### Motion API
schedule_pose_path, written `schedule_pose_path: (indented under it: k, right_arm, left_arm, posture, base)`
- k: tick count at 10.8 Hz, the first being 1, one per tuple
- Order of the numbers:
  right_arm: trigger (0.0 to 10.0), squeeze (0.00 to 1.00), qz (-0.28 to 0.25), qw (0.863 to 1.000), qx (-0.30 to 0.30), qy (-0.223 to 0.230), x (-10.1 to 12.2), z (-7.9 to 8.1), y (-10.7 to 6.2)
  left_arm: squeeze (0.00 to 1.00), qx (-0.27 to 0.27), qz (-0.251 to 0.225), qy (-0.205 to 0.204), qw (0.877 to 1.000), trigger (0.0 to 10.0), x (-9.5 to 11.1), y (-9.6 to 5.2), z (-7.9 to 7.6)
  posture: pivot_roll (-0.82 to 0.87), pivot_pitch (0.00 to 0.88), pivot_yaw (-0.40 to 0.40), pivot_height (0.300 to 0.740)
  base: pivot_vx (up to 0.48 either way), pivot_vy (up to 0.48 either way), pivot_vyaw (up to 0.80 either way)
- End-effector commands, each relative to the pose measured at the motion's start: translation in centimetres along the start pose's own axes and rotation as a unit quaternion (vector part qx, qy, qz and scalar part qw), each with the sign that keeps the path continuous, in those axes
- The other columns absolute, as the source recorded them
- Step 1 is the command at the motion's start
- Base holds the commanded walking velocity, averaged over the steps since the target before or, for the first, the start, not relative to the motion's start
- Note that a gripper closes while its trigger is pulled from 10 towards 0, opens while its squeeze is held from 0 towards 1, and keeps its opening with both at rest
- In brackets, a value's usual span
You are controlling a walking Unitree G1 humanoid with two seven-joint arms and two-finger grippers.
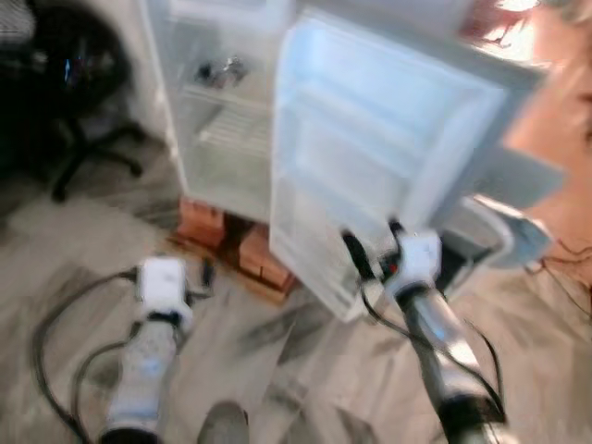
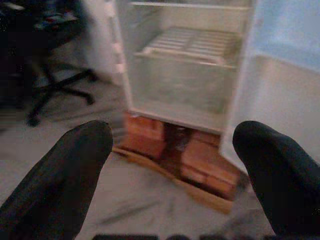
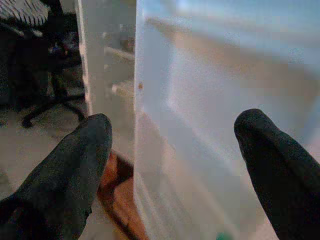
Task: Restocking fridge
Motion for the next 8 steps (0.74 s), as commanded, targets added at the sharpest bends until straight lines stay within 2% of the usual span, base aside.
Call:
schedule_pose_path:
  k: [1,2,4,5,7,8]
  right_arm:
    - [10.0,0.00,0.008,1.000,-0.026,-0.009,-0.5,-1.1,-0.5]
    - [10.0,0.00,0.012,0.999,-0.045,-0.025,-0.5,-1.4,-0.3]
    - [10.0,0.00,0.020,0.997,-0.073,-0.007,-1.0,-2.6,-1.1]
    - [10.0,0.00,0.020,0.997,-0.075,-0.003,-1.1,-2.7,-1.3]
    - [10.0,0.00,0.011,0.996,-0.084,0.021,-0.8,-2.3,-0.4]
    - [10.0,0.00,0.000,0.996,-0.081,0.027,0.1,-1.5,1.1]
  left_arm:
    - [0.00,-0.008,-0.003,-0.004,1.000,10.0,0.3,0.1,-0.6]
    - [0.00,-0.007,-0.001,-0.003,1.000,10.0,0.2,0.1,-0.7]
    - [0.00,-0.012,0.009,-0.001,1.000,10.0,-0.2,0.0,-1.0]
    - [0.00,-0.016,0.012,-0.002,1.000,10.0,-0.2,0.0,-1.2]
    - [0.00,-0.058,0.042,-0.037,0.997,10.0,-1.1,-0.3,-2.7]
    - [0.00,-0.078,0.054,-0.023,0.995,10.0,-1.5,-0.6,-3.4]
  posture:
    - [0.14,0.016,-0.061,0.740]
    - [0.14,0.015,-0.062,0.740]
    - [0.14,0.017,-0.065,0.740]
    - [0.13,0.020,-0.063,0.740]
    - [0.12,0.021,-0.061,0.740]
    - [0.13,0.022,-0.062,0.740]
  base:
    - [0.000,0.000,0.46]
    - [0.000,0.000,0.00]
    - [0.000,0.000,0.00]
    - [0.000,0.000,0.00]
    - [0.000,0.000,0.00]
    - [0.000,0.000,0.00]
Point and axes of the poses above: a point about 5 cm out from each wrist's last joint towards the gripper, its own y axis pointing out of the wrist towards the gripper, its own x axis along the axis of the wrist's last joint, z = x × y, the point moved 2 cm from there along y, pointing out of the wrist towards the gripper, and after that the axes turned 12 degrees about y, right-handed, at the moved point
